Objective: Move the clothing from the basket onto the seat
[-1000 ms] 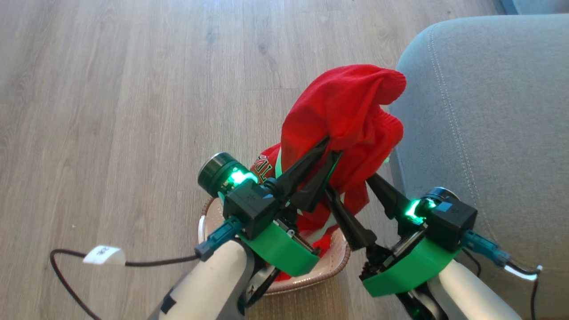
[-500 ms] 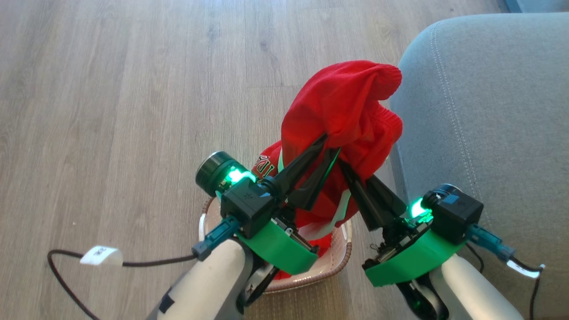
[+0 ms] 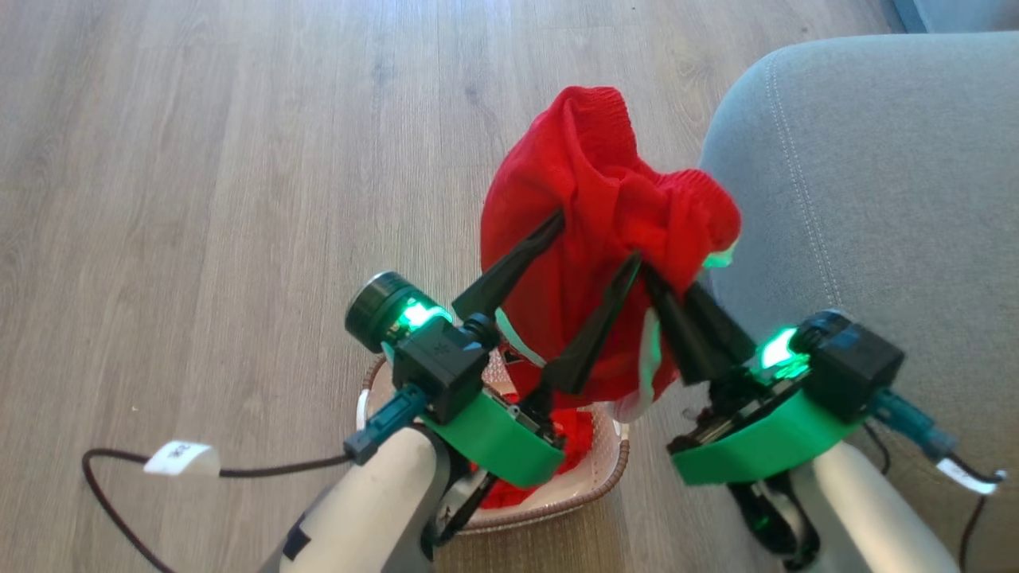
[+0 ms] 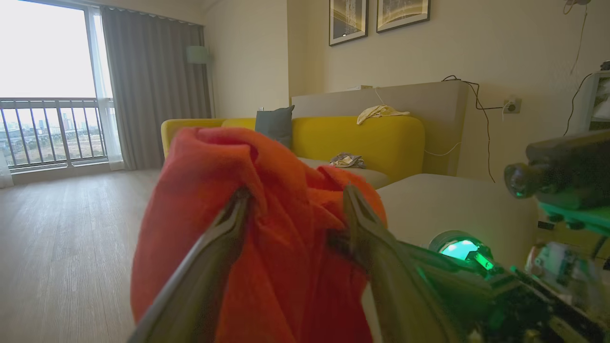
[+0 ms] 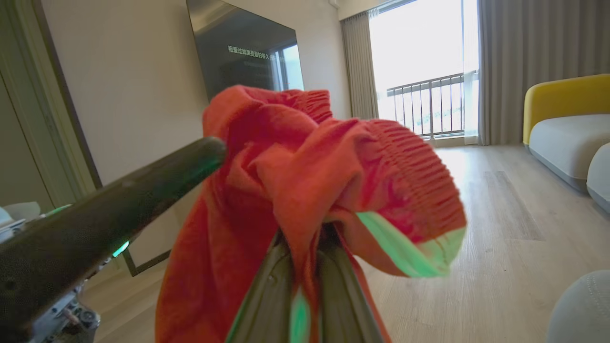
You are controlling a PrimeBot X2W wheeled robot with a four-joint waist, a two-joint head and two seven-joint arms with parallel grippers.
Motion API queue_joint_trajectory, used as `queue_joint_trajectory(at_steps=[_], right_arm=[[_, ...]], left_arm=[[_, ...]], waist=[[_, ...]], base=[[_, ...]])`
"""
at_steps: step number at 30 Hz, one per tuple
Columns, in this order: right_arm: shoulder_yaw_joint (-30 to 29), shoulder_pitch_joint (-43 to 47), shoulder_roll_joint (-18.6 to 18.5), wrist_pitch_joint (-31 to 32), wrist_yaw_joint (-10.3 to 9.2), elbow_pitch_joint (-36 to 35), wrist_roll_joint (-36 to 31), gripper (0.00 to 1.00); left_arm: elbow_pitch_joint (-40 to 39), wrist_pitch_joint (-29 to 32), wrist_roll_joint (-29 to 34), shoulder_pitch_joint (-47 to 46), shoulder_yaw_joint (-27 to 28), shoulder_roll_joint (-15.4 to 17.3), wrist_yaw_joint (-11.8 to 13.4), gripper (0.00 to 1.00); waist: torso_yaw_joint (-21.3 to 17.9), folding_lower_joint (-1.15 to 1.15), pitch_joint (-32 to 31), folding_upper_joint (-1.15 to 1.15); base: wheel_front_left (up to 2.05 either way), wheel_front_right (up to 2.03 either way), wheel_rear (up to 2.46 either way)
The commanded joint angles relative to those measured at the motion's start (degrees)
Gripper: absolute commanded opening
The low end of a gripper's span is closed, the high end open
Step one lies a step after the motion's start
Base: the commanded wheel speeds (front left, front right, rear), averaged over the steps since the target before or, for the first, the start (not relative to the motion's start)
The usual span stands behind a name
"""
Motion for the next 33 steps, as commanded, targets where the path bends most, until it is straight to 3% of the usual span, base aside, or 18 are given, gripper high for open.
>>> queue_joint_trajectory(at_steps=[1,19,33], right_arm=[[-0.46,-1.27,0.21,0.02,0.40,-2.26,-0.40,0.00],[-14.68,-0.02,1.77,0.02,0.40,-4.16,0.24,0.00],[-21.71,7.12,3.87,0.02,0.40,1.95,1.45,0.00]], left_arm=[[-1.63,-0.24,0.20,-0.74,2.63,0.22,0.66,1.00],[4.27,-0.24,6.47,2.87,5.57,0.22,1.07,1.00],[10.56,-0.24,8.57,9.23,8.19,0.22,-1.37,1.00]], waist=[[0.02,0.00,-0.11,0.00],[0.35,0.00,-1.62,0.00],[-1.46,0.00,-1.69,0.00]], base=[[0.00,0.00,0.00],[0.00,0.00,0.00],[0.00,0.00,0.00]])
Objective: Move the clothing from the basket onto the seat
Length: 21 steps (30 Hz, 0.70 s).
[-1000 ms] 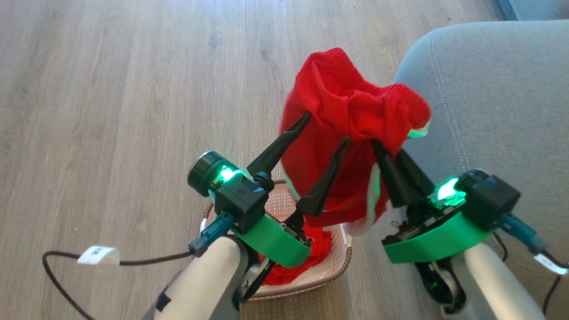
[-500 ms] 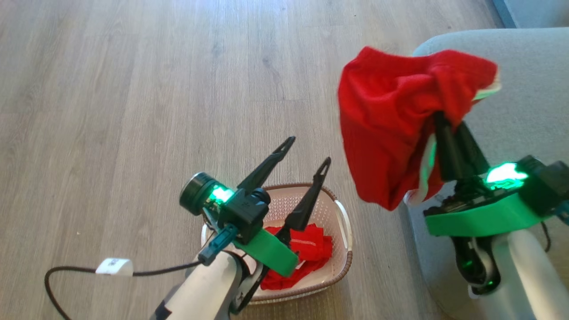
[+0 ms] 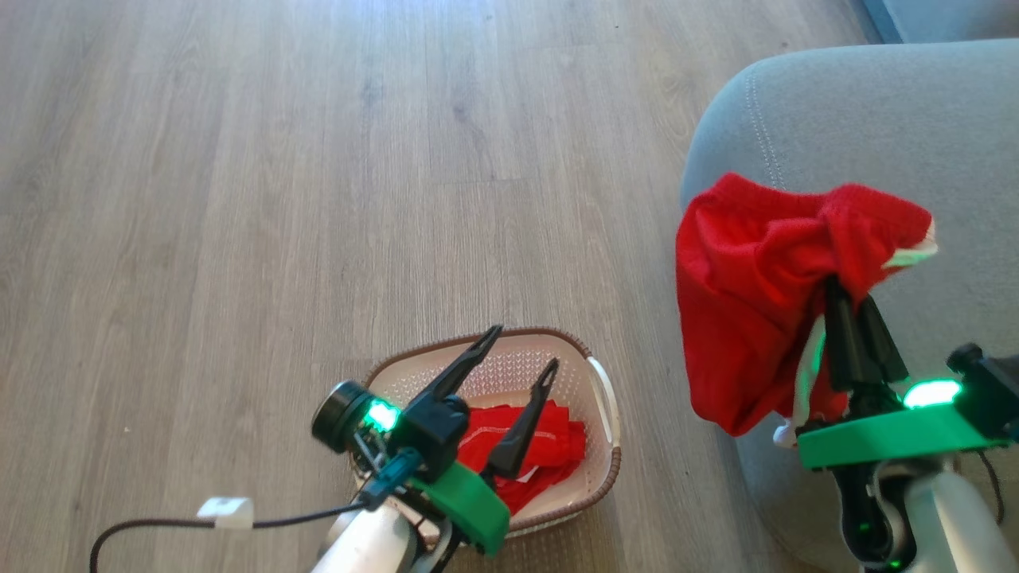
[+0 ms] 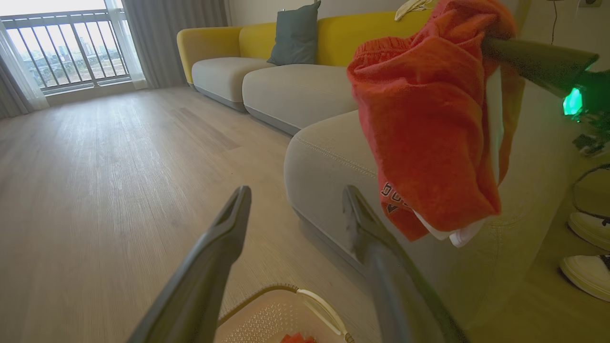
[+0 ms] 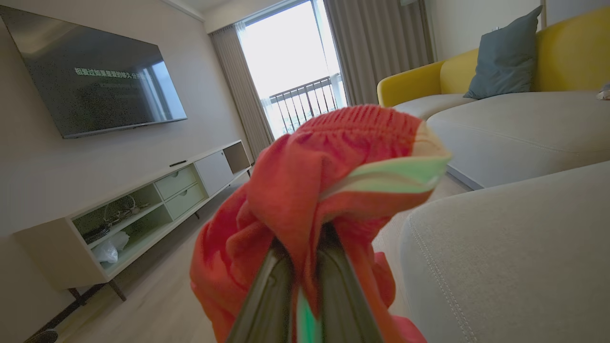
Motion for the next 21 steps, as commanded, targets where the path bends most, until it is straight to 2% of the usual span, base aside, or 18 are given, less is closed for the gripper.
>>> queue_joint_trajectory(at_steps=[1,6,12,21], right_arm=[[0.65,-0.82,0.25,0.02,0.40,-1.74,-0.16,0.00],[-0.51,-0.17,1.10,0.02,0.40,0.58,-0.47,0.00],[-1.02,-0.61,1.42,0.02,0.40,1.83,-0.54,0.00],[-0.99,-1.50,1.32,0.02,0.40,1.80,-0.03,0.00]], left_arm=[[-1.59,-0.28,-0.42,-1.01,2.51,0.20,-0.07,1.00],[-0.52,-0.28,-2.70,0.66,4.01,0.20,-0.67,1.00],[0.64,-0.28,-1.88,1.11,4.59,0.20,-1.14,1.00],[0.58,-0.28,-2.31,0.99,4.60,0.20,-0.65,1.00]], waist=[[-0.11,0.00,-0.01,0.00],[-0.58,0.00,0.11,0.00],[-0.80,0.00,0.63,0.00],[-1.37,0.00,0.97,0.00]], base=[[0.00,0.00,0.00],[0.00,0.00,0.00],[0.00,0.00,0.00],[0.00,0.00,0.00]])
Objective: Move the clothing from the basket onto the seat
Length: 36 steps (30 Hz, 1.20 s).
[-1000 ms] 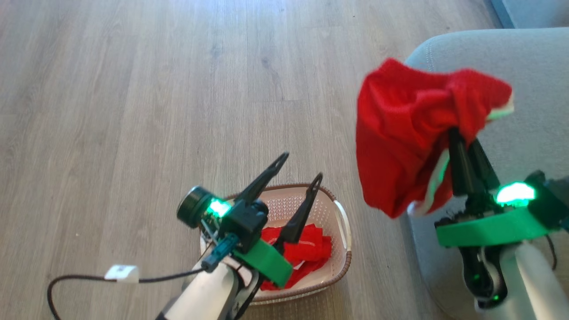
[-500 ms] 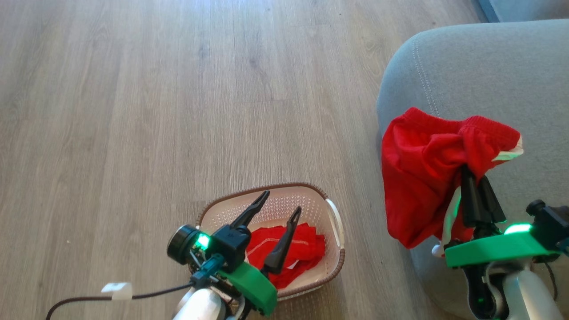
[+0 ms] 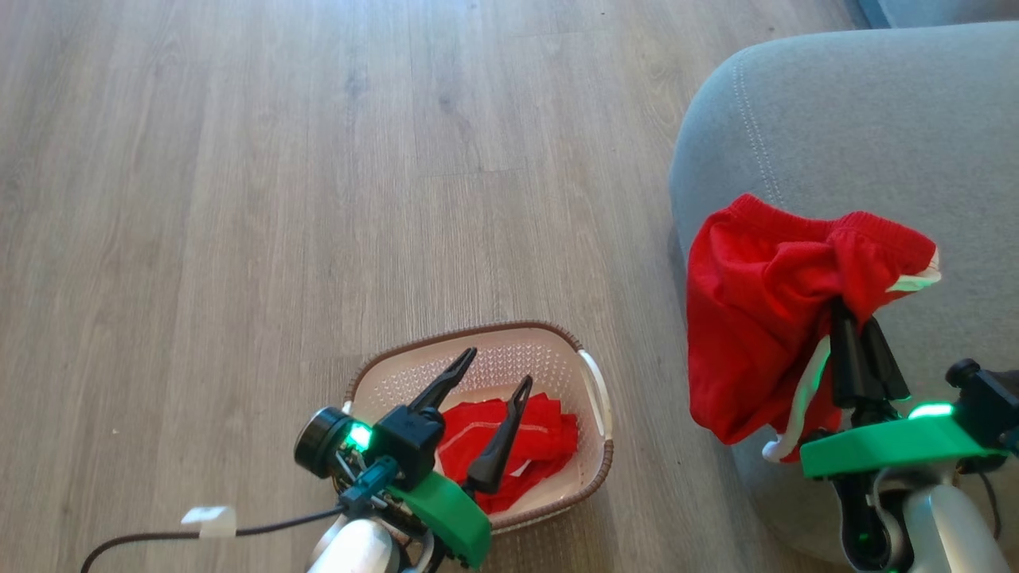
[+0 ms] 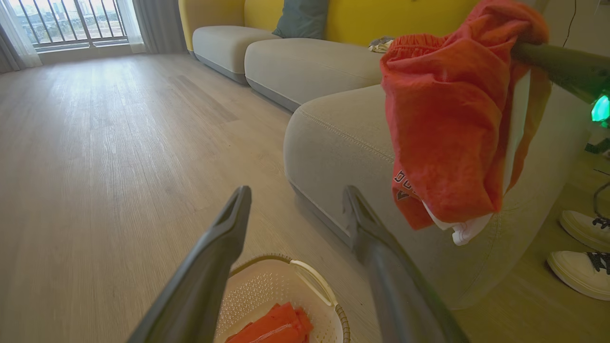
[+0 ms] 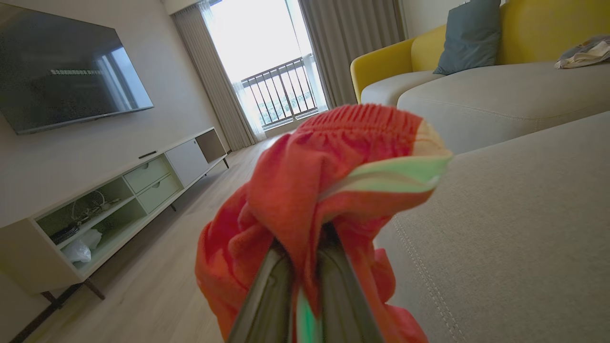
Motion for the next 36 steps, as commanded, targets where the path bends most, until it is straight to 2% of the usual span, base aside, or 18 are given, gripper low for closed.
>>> queue_joint_trajectory(at_steps=[1,8,23,32,36], right_arm=[[1.21,-2.55,-0.14,0.01,0.40,-2.06,0.10,0.00],[1.11,-3.72,-0.59,0.01,0.40,-2.86,-0.07,0.00],[-0.42,-5.93,0.05,0.01,0.40,-4.92,0.41,0.00],[-1.15,-6.36,0.78,0.01,0.40,-5.34,0.61,0.00],[-3.46,-6.14,1.56,0.01,0.40,-5.58,1.29,0.00]], left_arm=[[-1.93,-0.28,-0.26,-1.50,1.71,0.15,0.17,1.00],[-2.84,-0.28,-0.53,-2.32,1.48,0.15,0.65,1.00],[-3.41,-0.28,1.92,-5.13,0.23,0.15,0.16,1.00],[-3.44,-0.28,2.89,-6.85,-0.85,0.15,-0.30,1.00],[-3.16,-0.28,3.09,-8.07,-2.43,0.15,-1.45,1.00]], waist=[[-0.39,0.00,-0.02,0.00],[-3.43,0.00,0.85,0.00],[-19.11,0.00,4.23,0.00],[-25.98,0.00,6.87,0.00],[-26.84,0.00,8.56,0.00]], base=[[0.00,0.00,0.00],[0.00,0.00,0.00],[0.00,0.00,0.00],[0.00,0.00,0.00],[0.00,0.00,0.00]])
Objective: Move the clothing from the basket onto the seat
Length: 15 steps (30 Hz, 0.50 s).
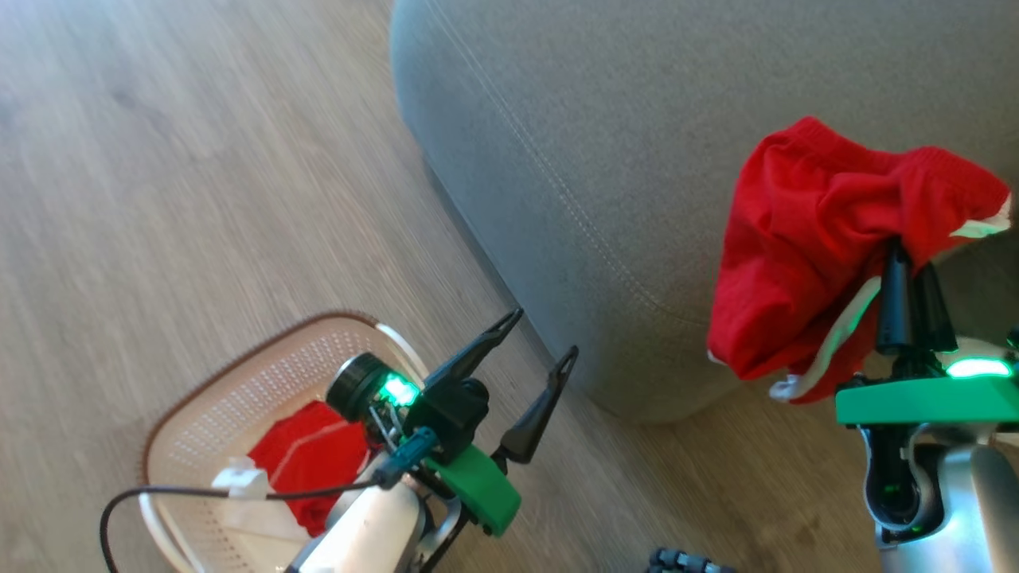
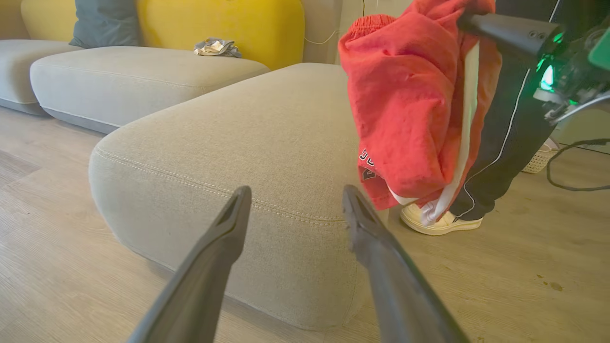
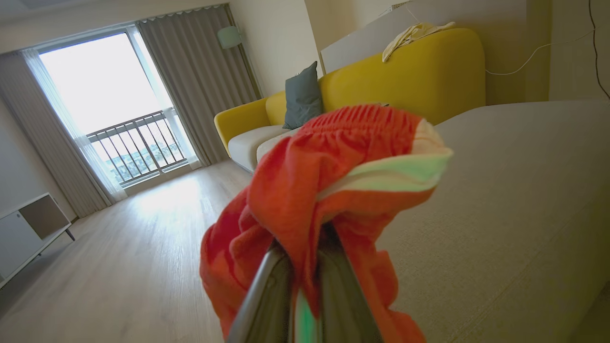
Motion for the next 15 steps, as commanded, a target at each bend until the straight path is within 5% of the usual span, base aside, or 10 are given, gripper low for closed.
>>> queue_joint_trajectory(at_steps=[1,15], right_arm=[[1.07,-1.82,0.09,0.01,0.41,-2.63,0.18,0.00],[-2.15,-2.76,0.92,0.01,0.41,-4.48,-0.34,0.00]], left_arm=[[-1.46,-0.28,0.67,-2.67,1.38,0.09,-0.16,1.00],[0.09,-0.28,0.80,-5.19,0.02,0.09,-0.48,1.00]], waist=[[-0.82,0.00,1.18,0.00],[-1.23,0.00,3.22,0.00]], base=[[0.00,0.00,0.00],[0.00,0.00,0.00]])
